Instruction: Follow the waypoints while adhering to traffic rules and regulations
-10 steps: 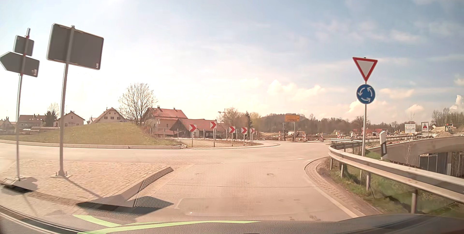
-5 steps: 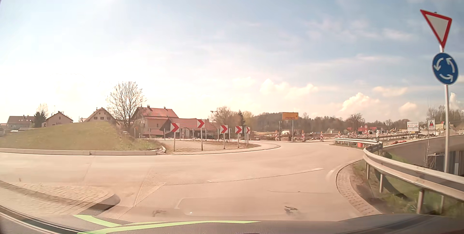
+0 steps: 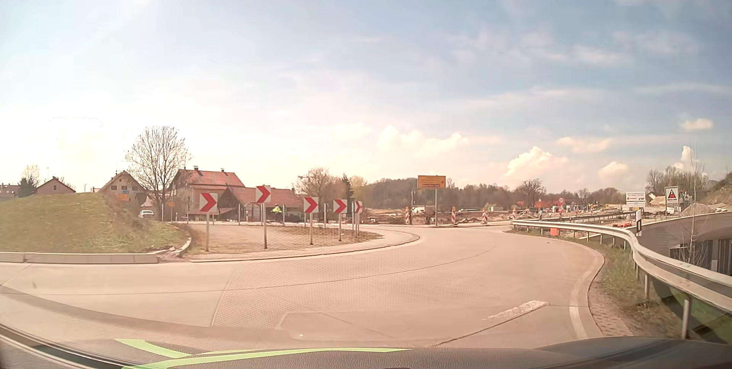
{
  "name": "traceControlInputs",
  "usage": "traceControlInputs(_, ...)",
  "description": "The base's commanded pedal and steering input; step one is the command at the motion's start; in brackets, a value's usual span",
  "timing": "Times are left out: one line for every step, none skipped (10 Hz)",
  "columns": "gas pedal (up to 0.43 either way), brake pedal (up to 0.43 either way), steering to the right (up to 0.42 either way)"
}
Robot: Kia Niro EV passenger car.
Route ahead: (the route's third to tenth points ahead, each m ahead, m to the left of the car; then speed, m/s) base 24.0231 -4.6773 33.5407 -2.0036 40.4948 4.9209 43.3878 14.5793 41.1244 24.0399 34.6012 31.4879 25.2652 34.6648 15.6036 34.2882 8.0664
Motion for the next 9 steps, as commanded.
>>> traceControlInputs(0.047, 0.000, 0.126)
traceControlInputs(0.059, 0.000, 0.136)
traceControlInputs(0.059, 0.000, 0.148)
traceControlInputs(0.059, 0.000, 0.156)
traceControlInputs(0.059, 0.000, 0.157)
traceControlInputs(0.059, 0.000, 0.149)
traceControlInputs(0.067, 0.000, 0.140)
traceControlInputs(0.079, 0.000, 0.124)
traceControlInputs(0.079, 0.000, 0.104)
